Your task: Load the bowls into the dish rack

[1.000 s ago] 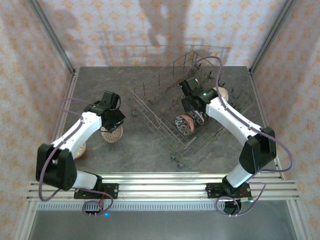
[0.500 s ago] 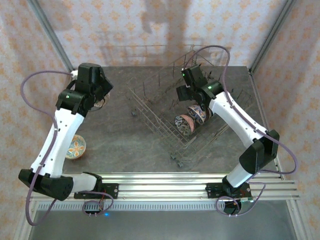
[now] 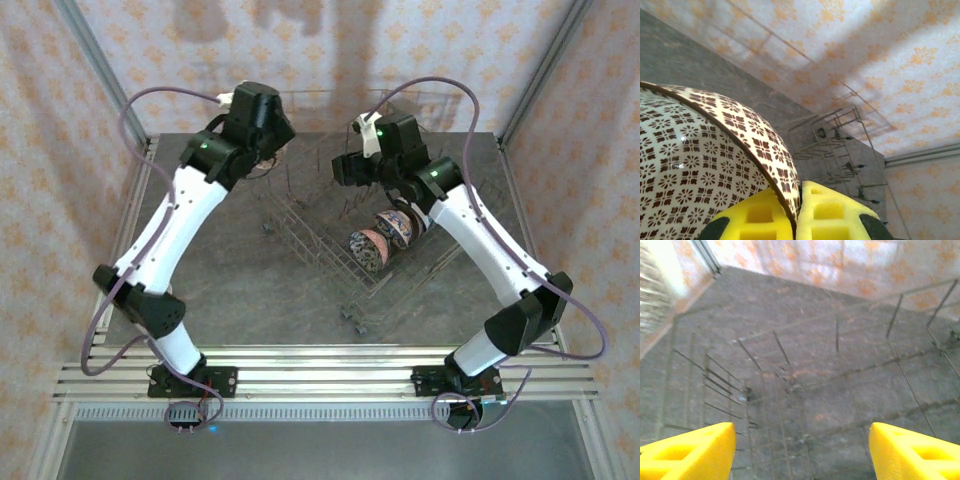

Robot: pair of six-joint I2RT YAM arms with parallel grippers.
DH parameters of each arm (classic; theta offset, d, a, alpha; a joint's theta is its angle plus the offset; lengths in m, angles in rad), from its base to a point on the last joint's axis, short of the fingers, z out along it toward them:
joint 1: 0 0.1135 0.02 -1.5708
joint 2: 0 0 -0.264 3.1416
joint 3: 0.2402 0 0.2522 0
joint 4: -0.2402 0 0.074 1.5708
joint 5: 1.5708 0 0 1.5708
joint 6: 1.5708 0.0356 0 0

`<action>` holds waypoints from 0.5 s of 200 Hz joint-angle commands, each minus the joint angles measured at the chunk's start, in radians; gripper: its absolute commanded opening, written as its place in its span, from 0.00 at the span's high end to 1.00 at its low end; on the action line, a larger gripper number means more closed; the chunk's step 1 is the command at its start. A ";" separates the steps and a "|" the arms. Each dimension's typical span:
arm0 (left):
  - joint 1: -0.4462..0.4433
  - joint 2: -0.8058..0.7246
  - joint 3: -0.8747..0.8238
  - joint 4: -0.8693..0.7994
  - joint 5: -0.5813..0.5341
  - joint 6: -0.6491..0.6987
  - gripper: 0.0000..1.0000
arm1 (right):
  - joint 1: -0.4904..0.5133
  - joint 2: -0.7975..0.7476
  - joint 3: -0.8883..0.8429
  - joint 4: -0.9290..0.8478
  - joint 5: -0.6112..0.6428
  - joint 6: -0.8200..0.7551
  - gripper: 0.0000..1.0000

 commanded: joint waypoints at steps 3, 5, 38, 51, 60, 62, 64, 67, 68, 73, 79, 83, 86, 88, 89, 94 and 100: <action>-0.036 0.052 0.126 0.082 -0.045 -0.073 1.00 | 0.030 -0.054 -0.041 0.174 -0.048 0.036 0.31; -0.038 0.058 0.133 0.079 -0.046 -0.077 1.00 | 0.033 -0.055 -0.043 0.183 -0.045 0.036 0.31; -0.071 0.126 0.205 0.092 -0.047 -0.133 1.00 | 0.077 -0.037 -0.076 0.256 0.041 0.033 0.34; -0.082 0.144 0.221 0.095 -0.048 -0.150 1.00 | 0.085 -0.032 -0.092 0.293 0.062 0.040 0.35; -0.088 0.155 0.231 0.096 -0.046 -0.164 1.00 | 0.089 -0.031 -0.113 0.330 0.091 0.050 0.35; -0.090 0.157 0.233 0.097 -0.046 -0.167 1.00 | 0.089 -0.030 -0.116 0.338 0.098 0.053 0.36; -0.092 0.158 0.235 0.096 -0.046 -0.170 1.00 | 0.089 -0.030 -0.120 0.345 0.108 0.058 0.36; -0.093 0.160 0.236 0.096 -0.047 -0.175 1.00 | 0.090 -0.029 -0.124 0.353 0.122 0.060 0.37; -0.093 0.161 0.236 0.097 -0.047 -0.177 1.00 | 0.091 -0.028 -0.126 0.354 0.125 0.062 0.37; -0.096 0.162 0.236 0.101 -0.047 -0.183 1.00 | 0.092 -0.023 -0.130 0.365 0.150 0.071 0.38; -0.100 0.166 0.236 0.103 -0.050 -0.190 1.00 | 0.090 -0.018 -0.132 0.374 0.179 0.087 0.40; -0.102 0.167 0.237 0.102 -0.054 -0.195 1.00 | 0.091 -0.013 -0.133 0.379 0.199 0.100 0.41; -0.104 0.167 0.237 0.101 -0.058 -0.199 1.00 | 0.091 -0.009 -0.133 0.381 0.212 0.108 0.41; -0.105 0.168 0.237 0.103 -0.061 -0.200 1.00 | 0.091 -0.006 -0.132 0.383 0.220 0.114 0.42; -0.105 0.167 0.237 0.103 -0.062 -0.200 1.00 | 0.090 -0.005 -0.132 0.384 0.223 0.117 0.42; -0.108 0.168 0.237 0.106 -0.067 -0.203 1.00 | 0.090 0.002 -0.132 0.389 0.227 0.125 0.42; -0.112 0.171 0.240 0.105 -0.072 -0.207 1.00 | 0.090 0.009 -0.132 0.398 0.226 0.129 0.42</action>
